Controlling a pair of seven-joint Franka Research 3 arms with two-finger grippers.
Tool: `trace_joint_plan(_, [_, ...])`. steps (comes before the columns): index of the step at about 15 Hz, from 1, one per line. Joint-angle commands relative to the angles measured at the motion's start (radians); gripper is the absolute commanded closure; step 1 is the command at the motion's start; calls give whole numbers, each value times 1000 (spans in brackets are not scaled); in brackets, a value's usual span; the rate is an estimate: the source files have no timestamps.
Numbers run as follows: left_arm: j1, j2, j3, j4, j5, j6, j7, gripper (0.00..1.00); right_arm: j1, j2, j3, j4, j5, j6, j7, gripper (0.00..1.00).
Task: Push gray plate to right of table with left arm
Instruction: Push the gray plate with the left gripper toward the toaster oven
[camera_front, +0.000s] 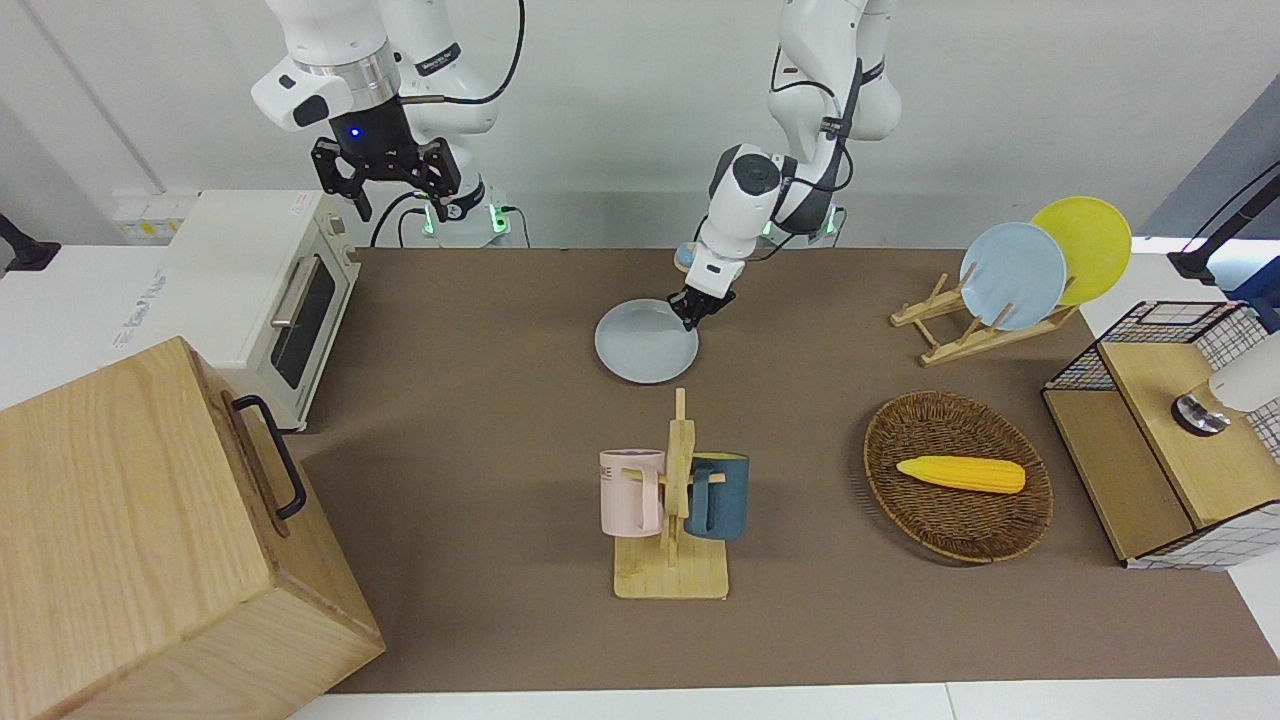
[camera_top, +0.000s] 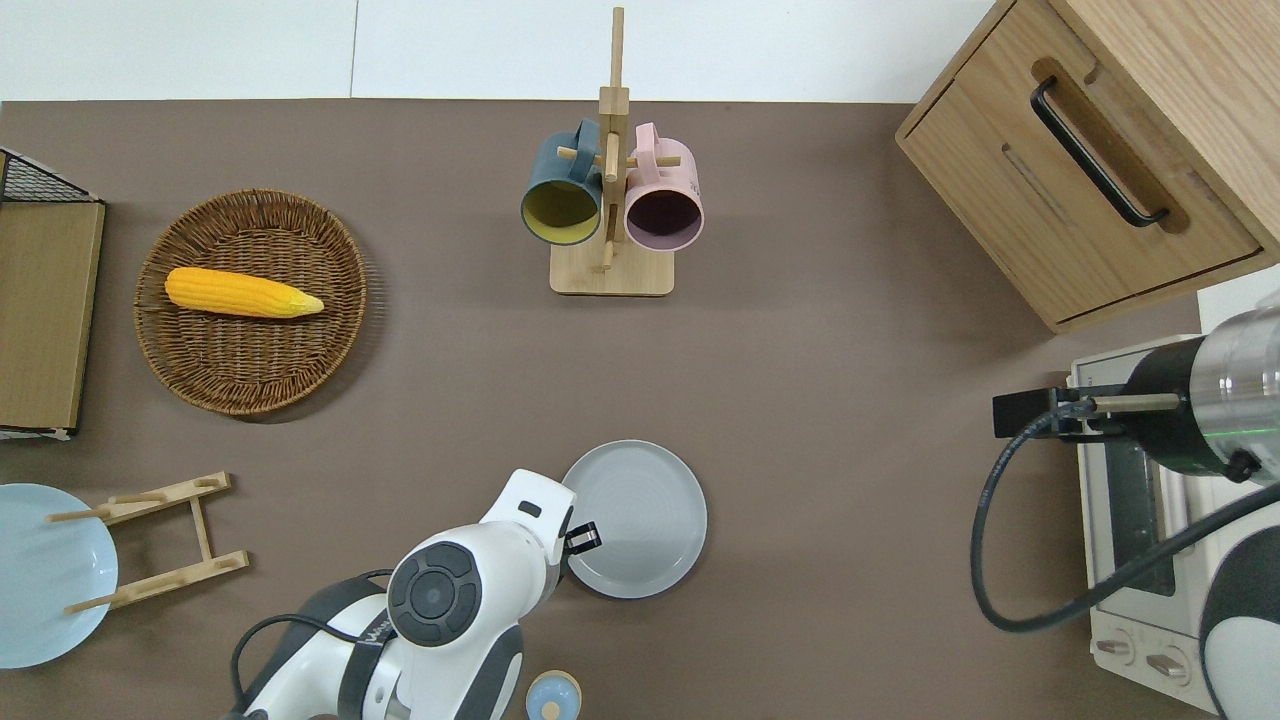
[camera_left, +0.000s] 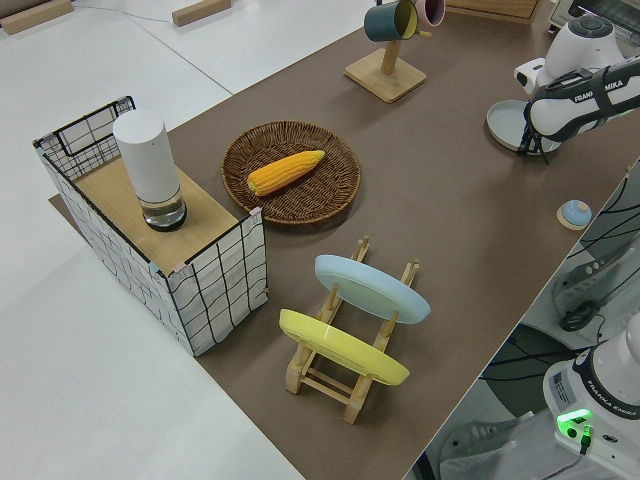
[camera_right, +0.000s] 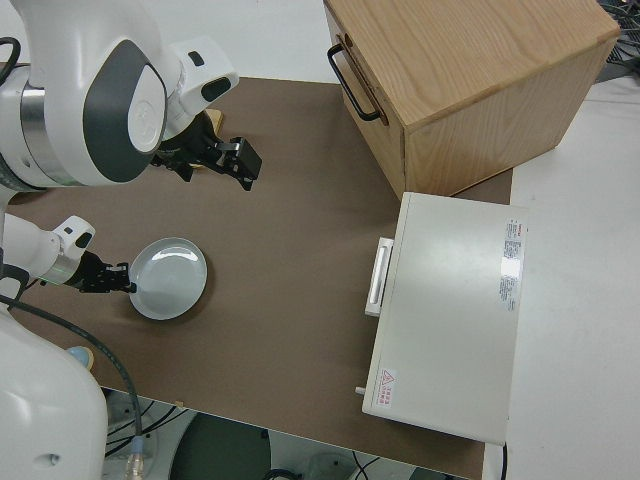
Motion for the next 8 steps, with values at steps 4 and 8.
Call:
trace_joint_plan(4, [-142,106,84,131,-19,16,-95,1000,-24,-27,14,-27,21,0,10,5])
trace_joint_plan(8, [-162,132,84,172,-46,16,-96,1000,-24,-27,14,-27,21,0,12,5])
